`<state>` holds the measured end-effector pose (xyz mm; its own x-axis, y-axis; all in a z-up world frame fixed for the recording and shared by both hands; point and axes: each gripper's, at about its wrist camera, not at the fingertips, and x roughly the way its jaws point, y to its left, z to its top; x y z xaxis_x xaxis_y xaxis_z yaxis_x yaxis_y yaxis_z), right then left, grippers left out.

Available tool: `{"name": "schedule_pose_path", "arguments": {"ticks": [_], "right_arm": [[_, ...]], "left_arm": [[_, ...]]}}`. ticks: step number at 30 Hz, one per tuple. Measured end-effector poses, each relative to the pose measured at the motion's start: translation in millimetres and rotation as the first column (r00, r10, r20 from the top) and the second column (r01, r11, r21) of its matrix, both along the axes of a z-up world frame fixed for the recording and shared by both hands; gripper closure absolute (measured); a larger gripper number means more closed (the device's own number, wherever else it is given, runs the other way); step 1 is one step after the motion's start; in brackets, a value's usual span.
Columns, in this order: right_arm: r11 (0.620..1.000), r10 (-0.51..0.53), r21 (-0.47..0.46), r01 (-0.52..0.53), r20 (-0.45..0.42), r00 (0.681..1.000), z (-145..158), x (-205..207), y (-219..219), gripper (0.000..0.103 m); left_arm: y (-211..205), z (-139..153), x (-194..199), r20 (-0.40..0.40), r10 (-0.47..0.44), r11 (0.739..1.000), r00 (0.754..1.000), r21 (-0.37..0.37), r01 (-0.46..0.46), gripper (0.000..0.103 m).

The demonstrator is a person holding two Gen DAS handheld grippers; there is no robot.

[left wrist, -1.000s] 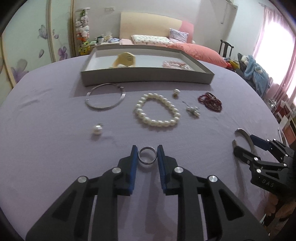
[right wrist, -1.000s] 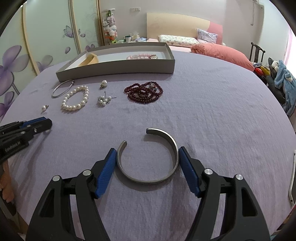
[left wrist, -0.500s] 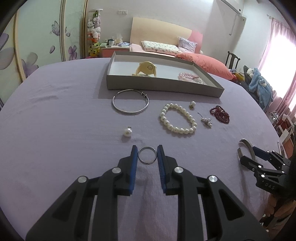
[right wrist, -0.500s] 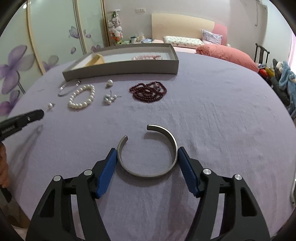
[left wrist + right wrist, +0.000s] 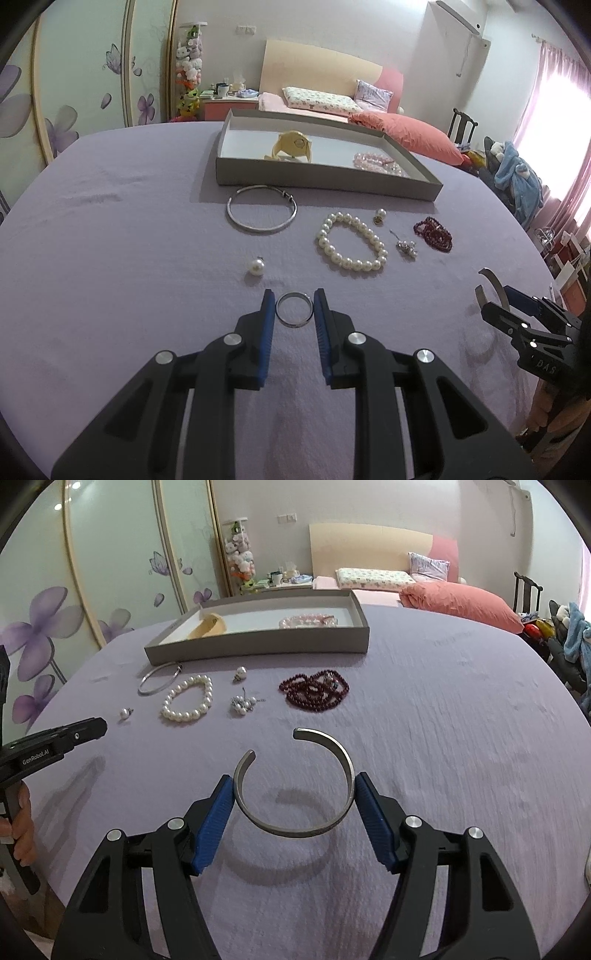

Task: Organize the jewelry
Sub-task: 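Carry the cuff and ring into the grey tray and release both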

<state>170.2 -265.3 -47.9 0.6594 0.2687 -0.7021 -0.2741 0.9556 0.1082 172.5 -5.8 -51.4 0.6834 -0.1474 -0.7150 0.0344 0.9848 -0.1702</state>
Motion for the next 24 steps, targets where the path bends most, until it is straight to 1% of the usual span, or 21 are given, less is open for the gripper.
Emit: {"name": "schedule_pose_path", "arguments": {"ticks": [4, 7, 10, 13, 16, 21, 24], "right_arm": [[1.0, -0.003, 0.02, 0.003, 0.038, 0.999, 12, 1, -2, 0.037], [0.999, -0.013, 0.038, 0.009, 0.102, 0.995, 29, 1, -4, 0.036], [0.998, -0.025, 0.056, 0.015, 0.186, 0.982, 51, 4, -6, 0.036], [0.998, -0.038, 0.065, 0.023, 0.243, 0.969, 66, 9, -6, 0.036], [0.996, -0.054, 0.079, 0.032, 0.298, 0.953, 81, 16, -5, 0.036], [0.994, -0.065, 0.102, 0.03, 0.355, 0.932, 96, 25, -2, 0.036], [0.993, -0.067, 0.114, 0.025, 0.383, 0.921, 103, 32, 1, 0.036]], "left_arm": [[6, 12, -3, 0.039, 0.014, 1.0, 0.999, -0.016, -0.014, 0.081], [11, 27, -6, 0.091, 0.029, 0.999, 0.995, -0.025, -0.027, 0.081], [15, 45, -6, 0.153, 0.042, 0.999, 0.987, -0.027, -0.038, 0.081], [19, 63, -3, 0.212, 0.056, 0.998, 0.976, -0.028, -0.052, 0.081], [22, 76, 1, 0.253, 0.064, 0.998, 0.965, -0.03, -0.058, 0.081], [19, 94, 9, 0.313, 0.055, 0.998, 0.948, -0.025, -0.05, 0.081], [14, 99, 17, 0.333, 0.04, 0.999, 0.942, -0.016, -0.037, 0.081]]}}
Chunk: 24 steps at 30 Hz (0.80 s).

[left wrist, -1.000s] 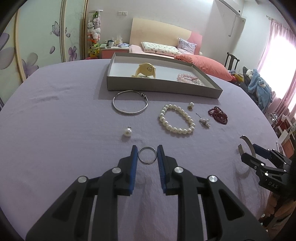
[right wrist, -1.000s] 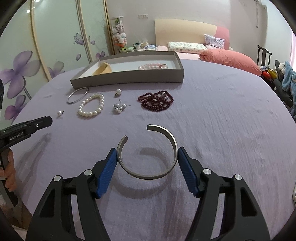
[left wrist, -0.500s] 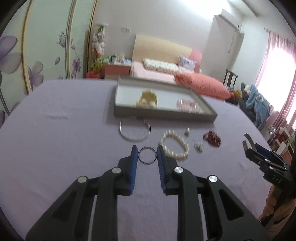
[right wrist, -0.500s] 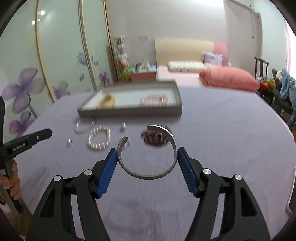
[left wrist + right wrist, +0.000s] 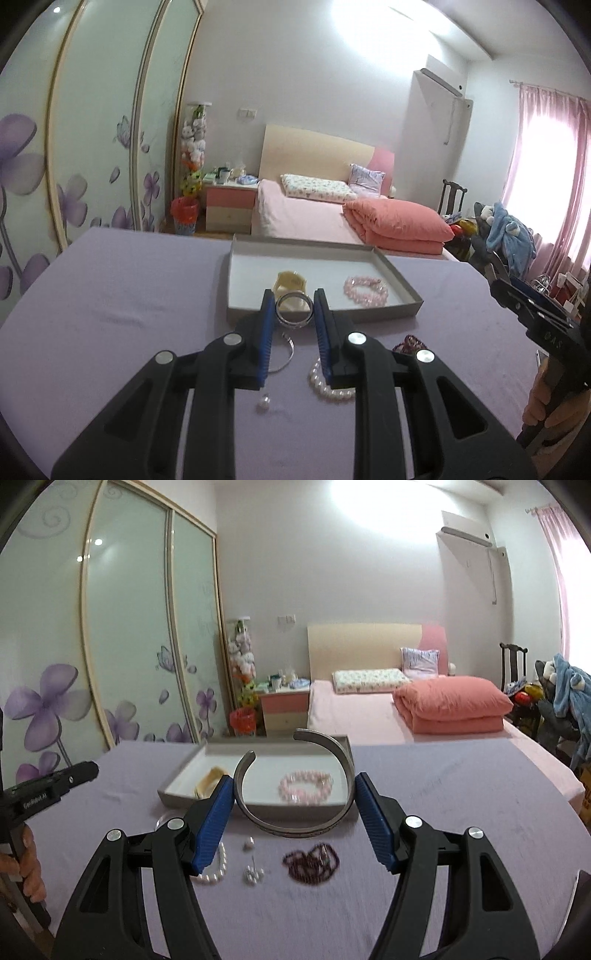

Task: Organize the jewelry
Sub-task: 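Carry the cuff and ring into the grey tray and release both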

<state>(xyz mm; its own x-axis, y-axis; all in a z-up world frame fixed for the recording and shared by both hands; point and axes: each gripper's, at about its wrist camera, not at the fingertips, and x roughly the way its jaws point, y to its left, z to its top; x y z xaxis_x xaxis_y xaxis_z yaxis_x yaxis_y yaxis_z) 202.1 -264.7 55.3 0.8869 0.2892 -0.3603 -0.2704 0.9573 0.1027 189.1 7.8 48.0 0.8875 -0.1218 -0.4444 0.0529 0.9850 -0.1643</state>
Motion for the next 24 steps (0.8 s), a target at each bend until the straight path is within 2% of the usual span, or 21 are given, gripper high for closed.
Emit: {"name": "schedule_pose_path", "arguments": {"ticks": [12, 17, 24], "right_arm": [[0.999, -0.007, 0.045, 0.004, 0.082, 0.997, 16, 54, 15, 0.036], [0.999, -0.009, 0.036, 0.008, 0.051, 0.999, 4, 90, 24, 0.036], [1.0, -0.015, 0.012, 0.015, -0.027, 1.0, -29, 133, 35, 0.036]], "left_arm": [[-18, 19, 67, 0.097, -0.03, 0.999, 0.995, 0.015, 0.029, 0.081], [-20, 13, 106, 0.091, -0.025, 1.0, 0.995, 0.014, 0.024, 0.081], [-21, -16, 157, 0.05, -0.02, 1.0, 0.999, 0.007, 0.02, 0.081]]}}
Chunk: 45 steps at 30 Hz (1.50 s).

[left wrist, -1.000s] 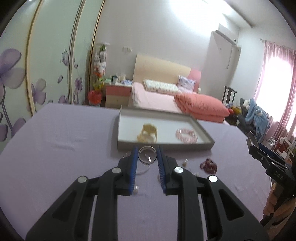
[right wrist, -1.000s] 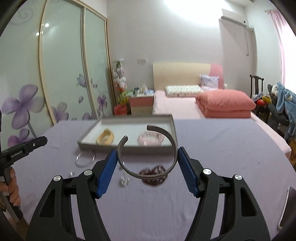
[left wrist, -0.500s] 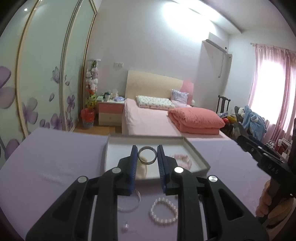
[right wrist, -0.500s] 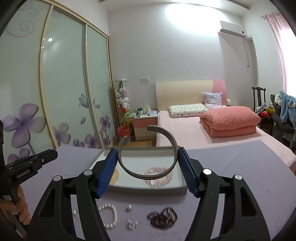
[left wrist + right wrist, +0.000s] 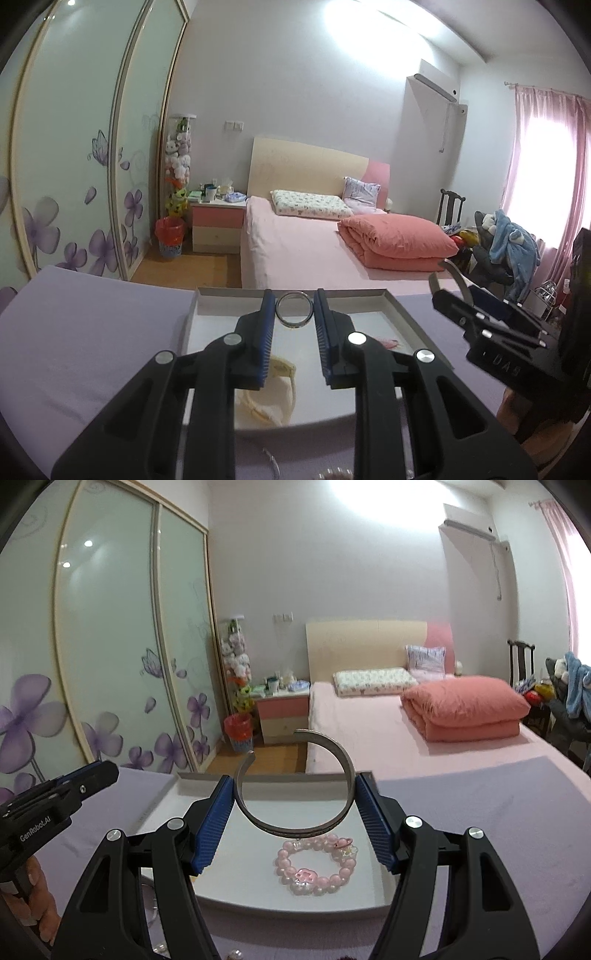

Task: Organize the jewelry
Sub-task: 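Carry the cuff and ring into the grey tray and release both, then move the right gripper to the dark red bead necklace and grasp it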

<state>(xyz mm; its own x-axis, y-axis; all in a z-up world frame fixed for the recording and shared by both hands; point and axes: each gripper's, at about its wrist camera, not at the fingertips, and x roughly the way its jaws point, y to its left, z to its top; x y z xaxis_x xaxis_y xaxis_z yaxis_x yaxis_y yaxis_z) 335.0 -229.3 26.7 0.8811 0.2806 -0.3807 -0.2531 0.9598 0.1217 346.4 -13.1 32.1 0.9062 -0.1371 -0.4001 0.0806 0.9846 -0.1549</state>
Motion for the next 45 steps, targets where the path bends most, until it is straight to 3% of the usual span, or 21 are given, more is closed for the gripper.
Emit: {"name": "schedule_pose_path", "arguments": {"ticks": [15, 17, 27, 45], "right_arm": [[1.0, 0.019, 0.008, -0.018, -0.186, 0.982, -46, 39, 8, 0.034], [1.0, 0.02, 0.008, -0.019, -0.184, 0.983, -44, 38, 9, 0.03], [0.999, 0.036, 0.041, -0.029, -0.185, 0.982, -39, 43, 6, 0.03], [0.999, 0.038, 0.033, -0.033, -0.168, 0.985, -37, 41, 2, 0.03]], "left_arm": [[7, -53, 62, -0.116, 0.019, 1.0, 0.993, -0.001, -0.019, 0.081], [8, -56, 65, -0.123, 0.022, 1.0, 0.992, -0.004, -0.023, 0.081], [15, -72, 71, -0.169, 0.038, 0.999, 0.985, -0.016, -0.041, 0.078], [19, -70, 68, -0.169, 0.047, 0.999, 0.985, -0.019, -0.051, 0.075]]}}
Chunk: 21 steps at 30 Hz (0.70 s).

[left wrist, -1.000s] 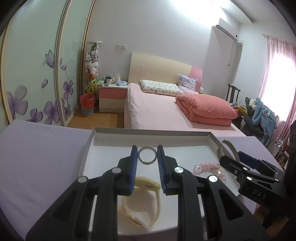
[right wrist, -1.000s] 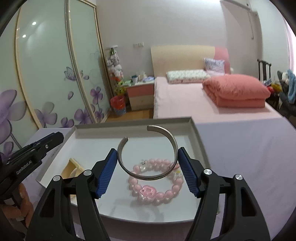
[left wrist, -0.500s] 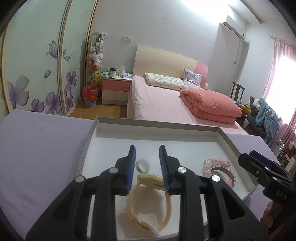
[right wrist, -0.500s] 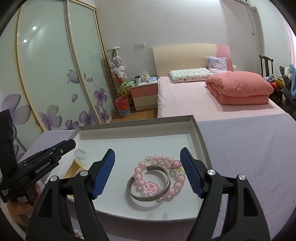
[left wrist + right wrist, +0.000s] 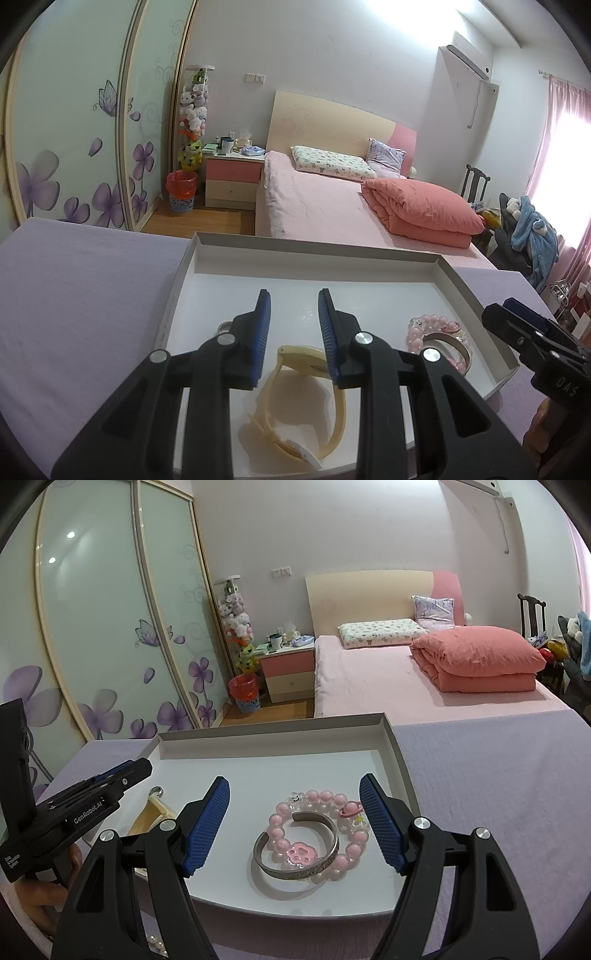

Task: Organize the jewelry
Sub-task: 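Move the right gripper to the dark red bead necklace and grasp it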

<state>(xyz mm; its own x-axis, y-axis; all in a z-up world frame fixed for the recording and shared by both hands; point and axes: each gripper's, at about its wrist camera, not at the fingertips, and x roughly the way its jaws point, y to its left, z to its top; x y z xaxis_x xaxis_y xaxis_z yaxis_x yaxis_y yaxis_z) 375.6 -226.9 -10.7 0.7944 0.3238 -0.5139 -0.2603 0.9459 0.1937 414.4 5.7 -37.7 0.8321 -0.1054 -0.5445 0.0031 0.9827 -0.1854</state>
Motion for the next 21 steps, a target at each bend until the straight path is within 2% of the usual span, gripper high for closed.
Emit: {"name": "schedule_pose_path", "arguments": {"ticks": [4, 8, 12, 21], "right_arm": [[1.0, -0.005, -0.005, 0.005, 0.005, 1.0, 5, -9, -2, 0.03], [1.0, 0.005, -0.029, -0.005, 0.003, 1.0, 8, -30, -6, 0.03], [0.996, 0.024, -0.085, -0.024, -0.002, 1.0, 7, -62, -12, 0.03], [0.987, 0.013, -0.158, -0.032, -0.121, 0.993, -21, -114, -33, 0.03]], "left_arm": [[6, 8, -11, 0.012, 0.0, 1.0, 1.0, -0.008, 0.0, 0.075], [10, 18, -39, 0.028, -0.007, 1.0, 1.0, -0.001, 0.007, 0.075], [17, 24, -81, 0.034, -0.013, 1.0, 0.999, 0.028, 0.012, 0.068], [39, 12, -159, 0.003, 0.006, 1.0, 1.0, 0.029, -0.006, 0.061]]}}
